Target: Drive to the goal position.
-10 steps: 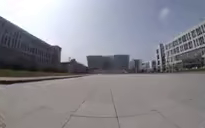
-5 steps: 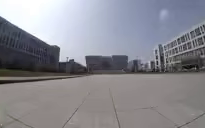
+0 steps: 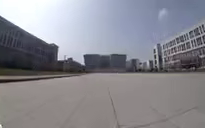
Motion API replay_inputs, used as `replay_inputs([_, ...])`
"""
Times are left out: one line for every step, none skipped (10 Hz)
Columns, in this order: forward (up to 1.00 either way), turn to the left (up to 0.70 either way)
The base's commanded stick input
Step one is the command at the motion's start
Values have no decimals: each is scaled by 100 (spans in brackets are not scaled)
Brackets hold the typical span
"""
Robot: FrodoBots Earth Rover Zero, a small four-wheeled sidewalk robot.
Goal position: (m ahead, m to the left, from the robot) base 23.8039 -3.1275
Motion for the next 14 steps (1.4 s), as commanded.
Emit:
replay_inputs([100, 0])
replay_inputs([100, 0])
replay_inputs([100, 0])
replay_inputs([100, 0])
replay_inputs([100, 0])
replay_inputs([100, 0])
replay_inputs([100, 0])
replay_inputs([100, 0])
replay_inputs([100, 0])
replay_inputs([100, 0])
replay_inputs([100, 0])
replay_inputs([100, 0])
replay_inputs([100, 0])
replay_inputs([100, 0])
